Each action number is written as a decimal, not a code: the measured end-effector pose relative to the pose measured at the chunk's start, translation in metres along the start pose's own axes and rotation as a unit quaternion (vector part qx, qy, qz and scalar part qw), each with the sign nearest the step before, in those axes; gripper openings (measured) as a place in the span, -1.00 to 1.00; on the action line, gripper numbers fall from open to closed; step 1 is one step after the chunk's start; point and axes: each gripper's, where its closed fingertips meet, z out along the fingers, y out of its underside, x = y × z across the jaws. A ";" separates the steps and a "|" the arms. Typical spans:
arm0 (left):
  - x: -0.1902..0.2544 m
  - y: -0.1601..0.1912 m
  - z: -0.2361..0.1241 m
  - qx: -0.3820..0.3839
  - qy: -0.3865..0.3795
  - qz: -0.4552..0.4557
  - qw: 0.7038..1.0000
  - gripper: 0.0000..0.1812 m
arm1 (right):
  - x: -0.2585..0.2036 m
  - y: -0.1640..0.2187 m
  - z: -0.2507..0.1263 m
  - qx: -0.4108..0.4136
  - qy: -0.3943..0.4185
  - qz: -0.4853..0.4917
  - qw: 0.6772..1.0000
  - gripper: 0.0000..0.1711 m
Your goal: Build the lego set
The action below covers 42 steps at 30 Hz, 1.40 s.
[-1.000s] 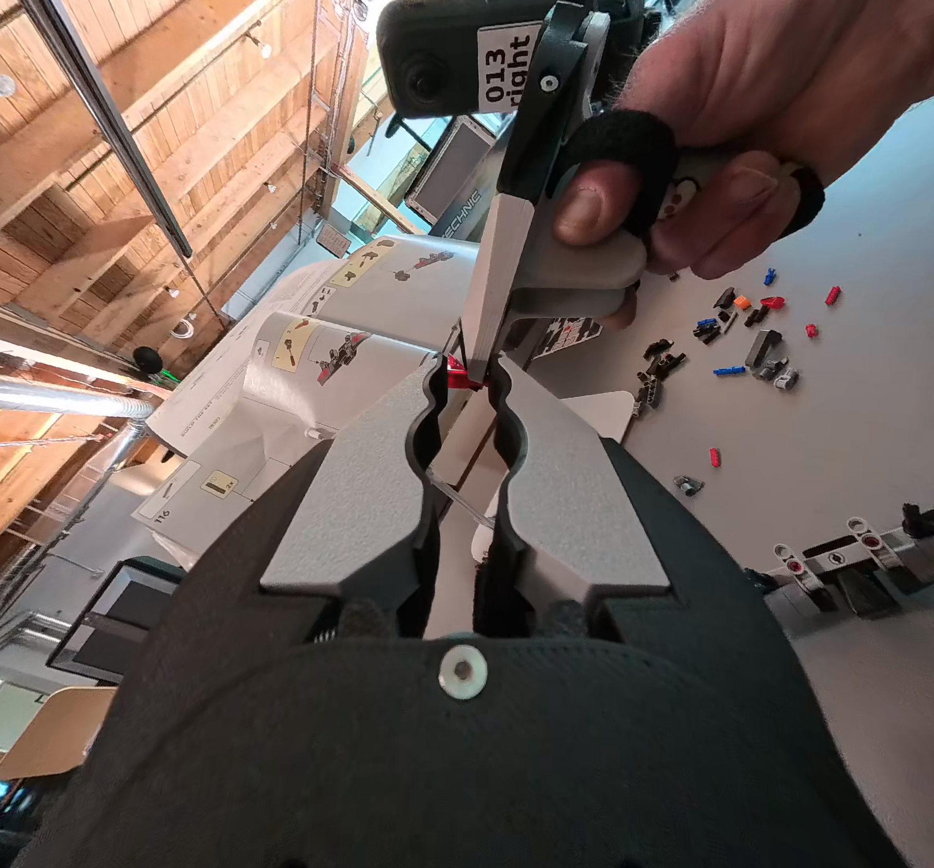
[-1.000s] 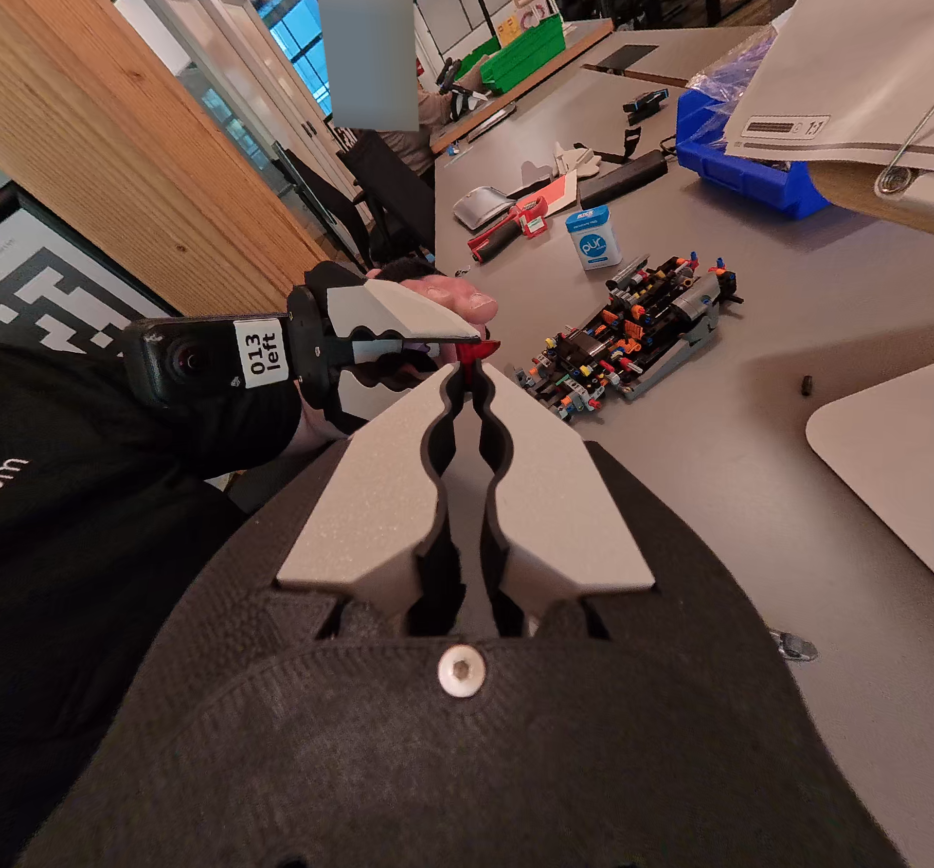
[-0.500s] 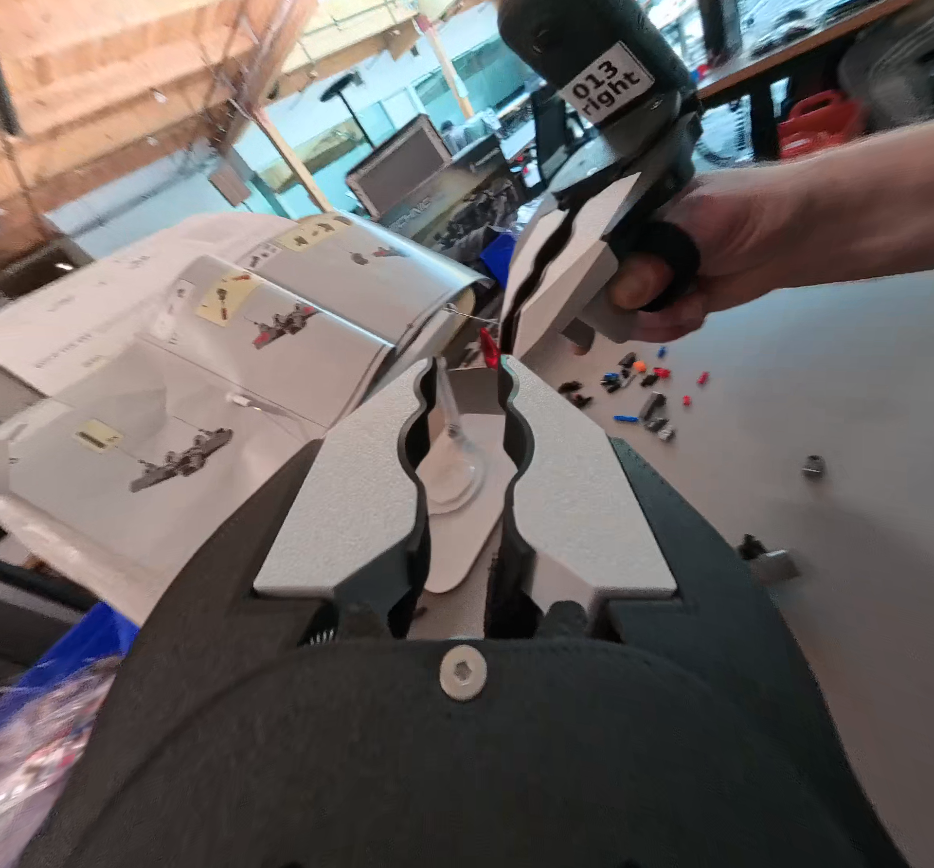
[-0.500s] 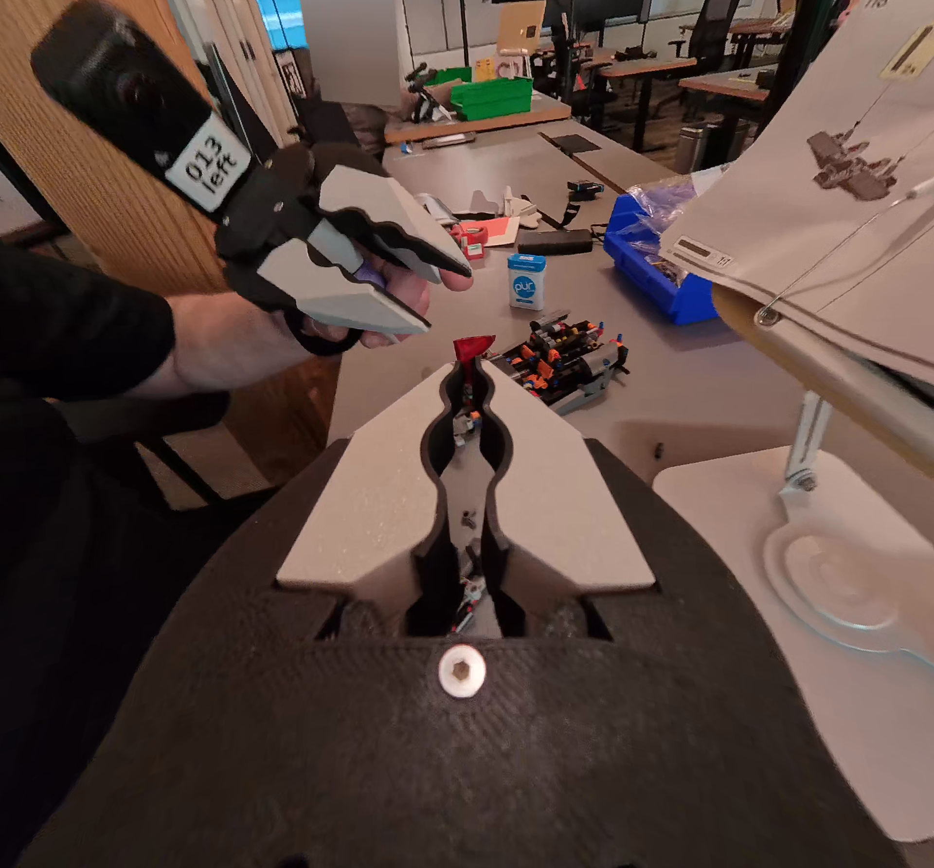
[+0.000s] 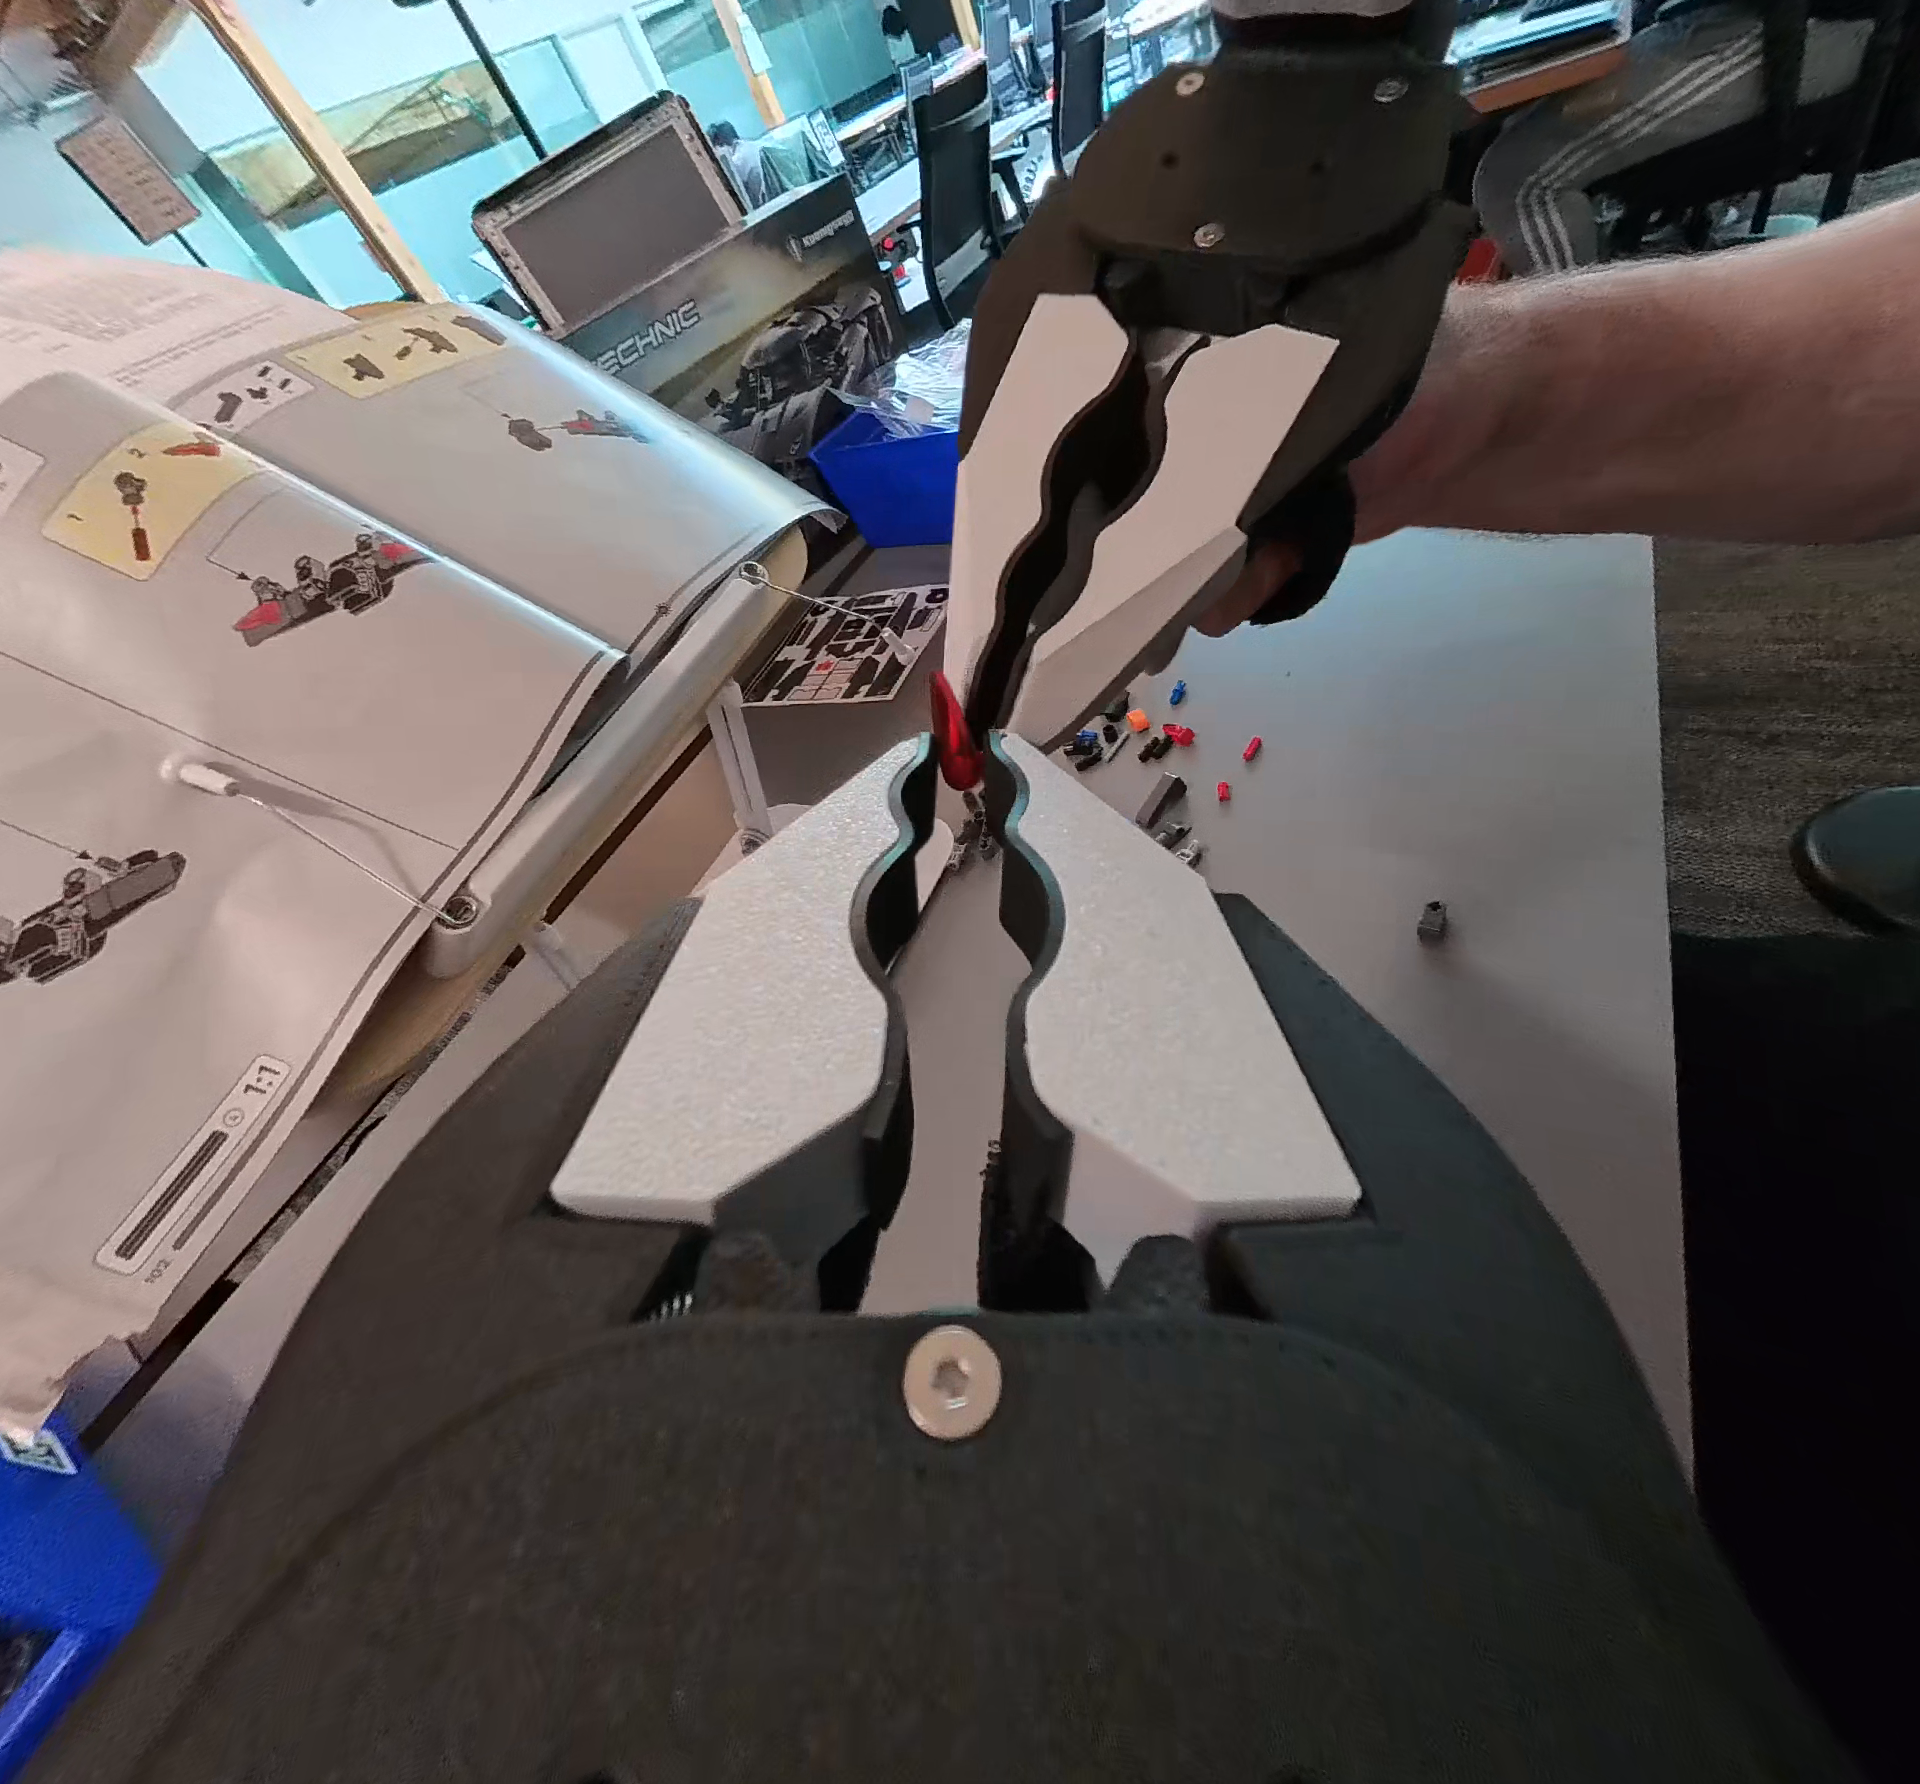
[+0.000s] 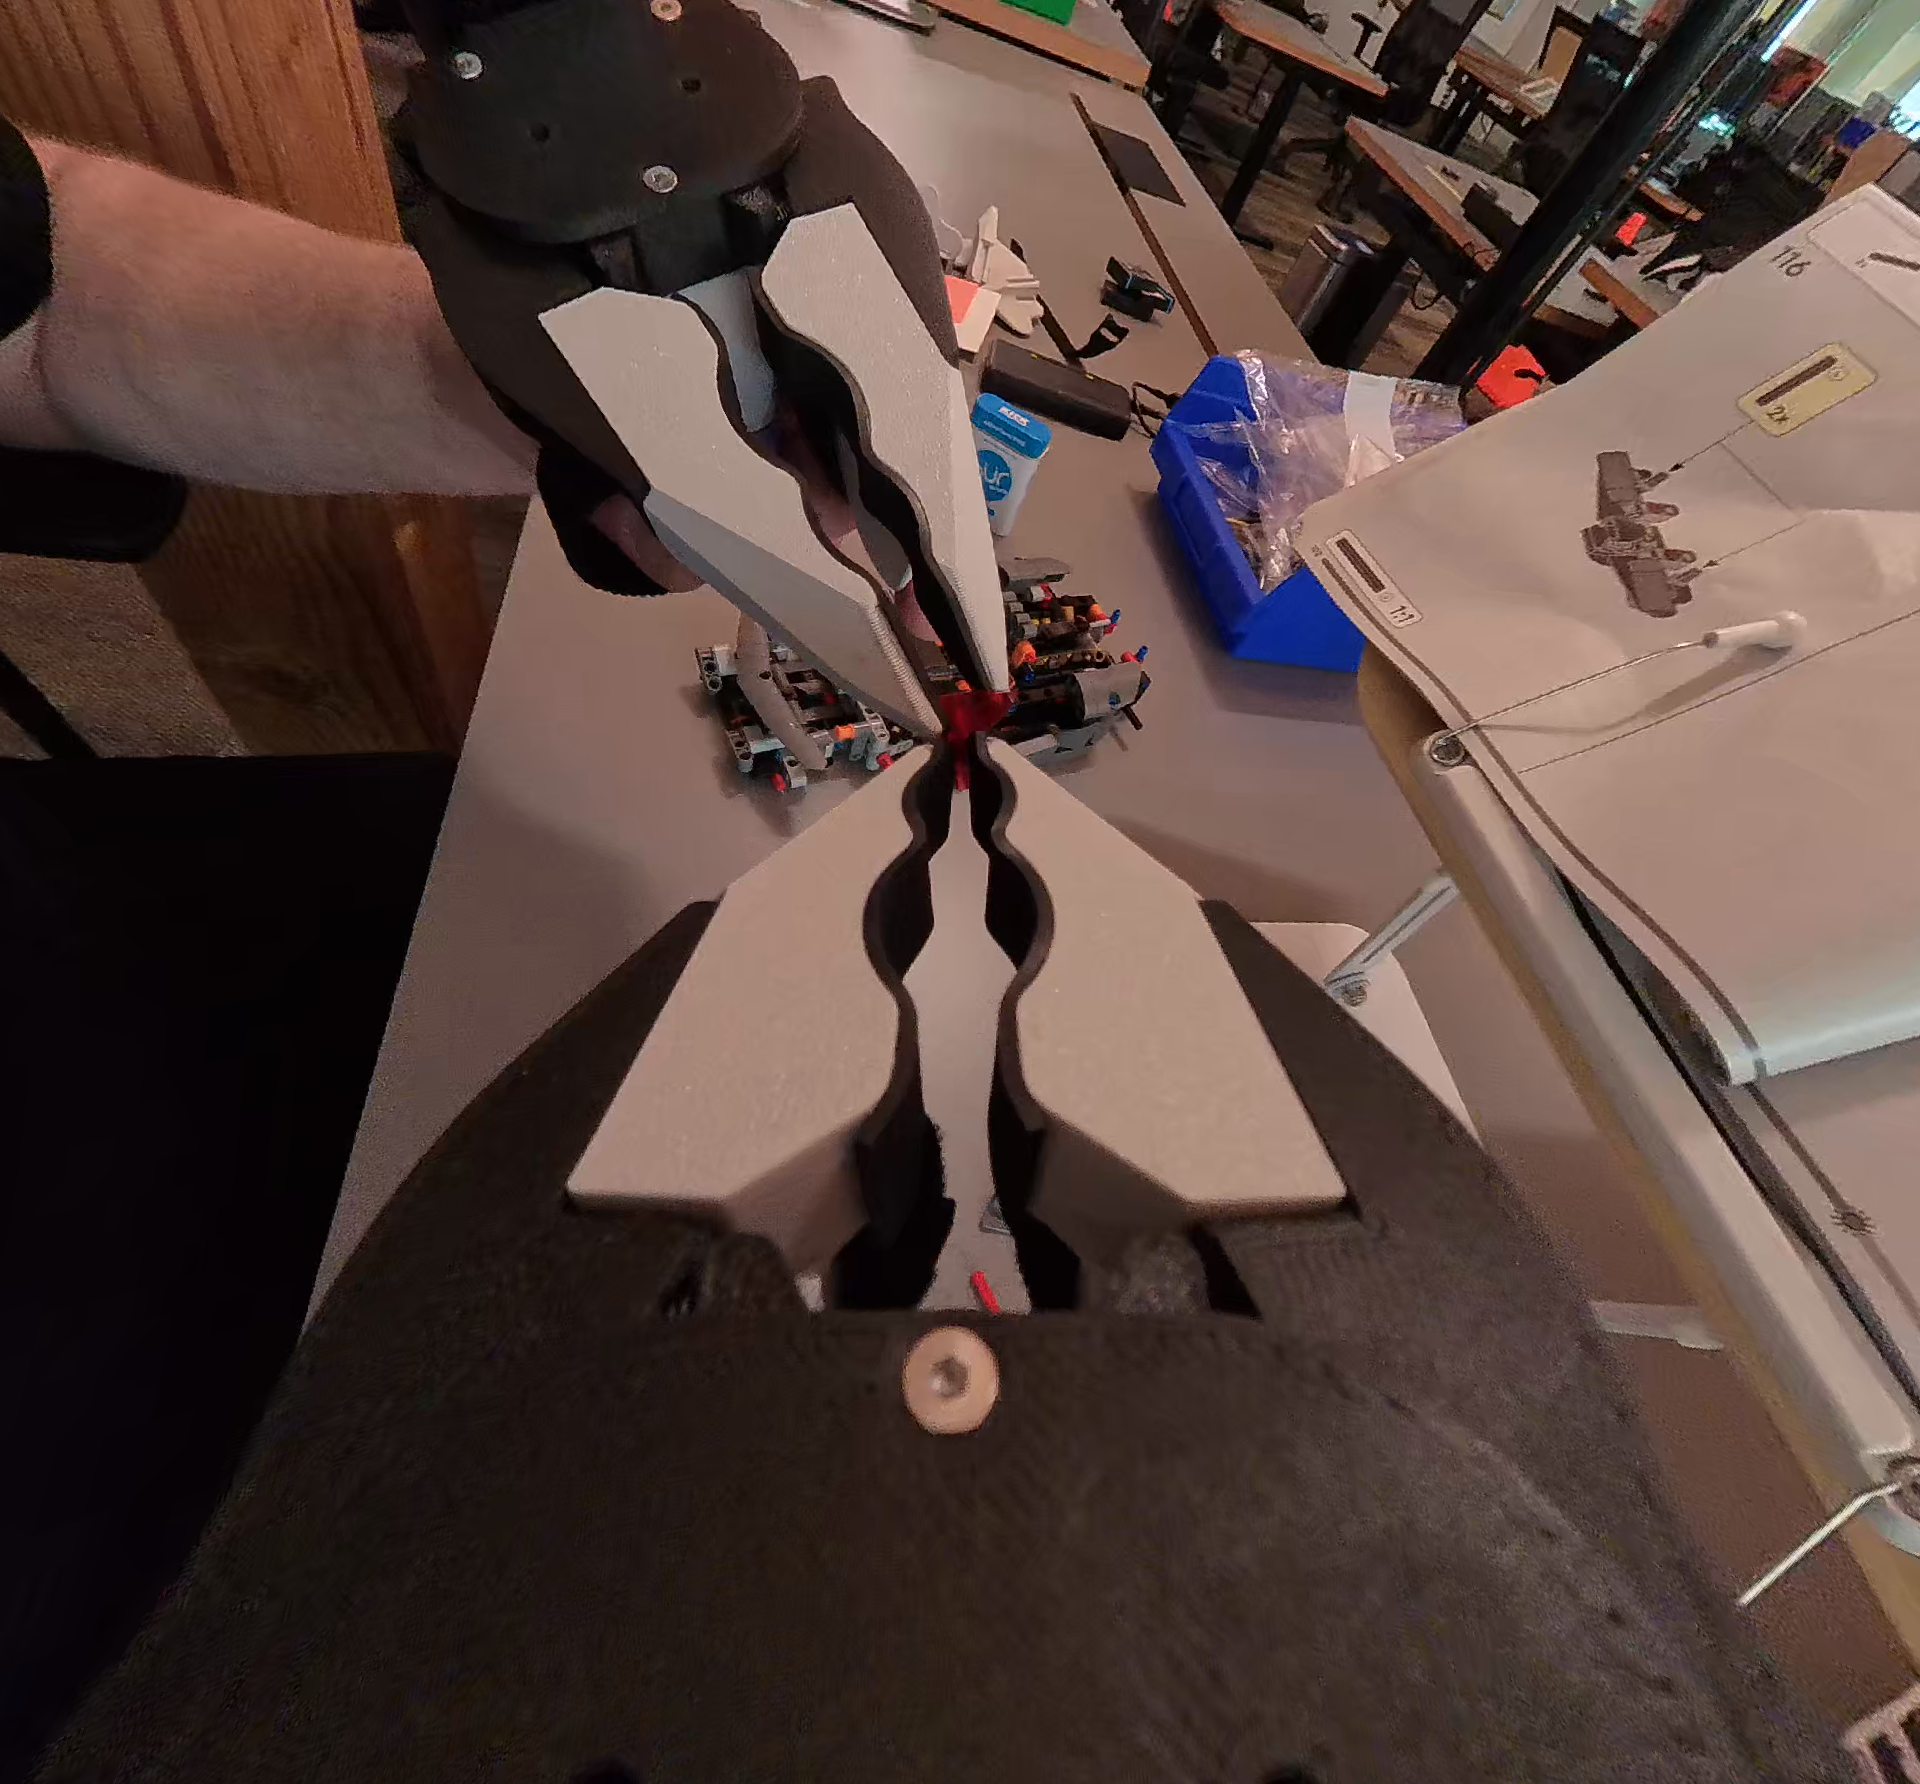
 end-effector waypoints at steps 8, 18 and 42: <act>-0.008 -0.009 0.005 0.039 -0.019 -0.036 0.998 -0.95 | 0.013 -0.004 -0.006 0.004 0.045 -0.014 0.999 -0.96; -0.036 -0.037 0.007 0.180 0.026 -0.303 0.936 -0.95 | 0.044 -0.009 -0.024 -0.042 0.253 -0.171 0.951 -0.79; -0.032 -0.049 0.008 0.216 0.031 -0.301 0.928 -0.82 | 0.013 -0.038 -0.058 0.138 -0.049 -0.053 0.988 -1.00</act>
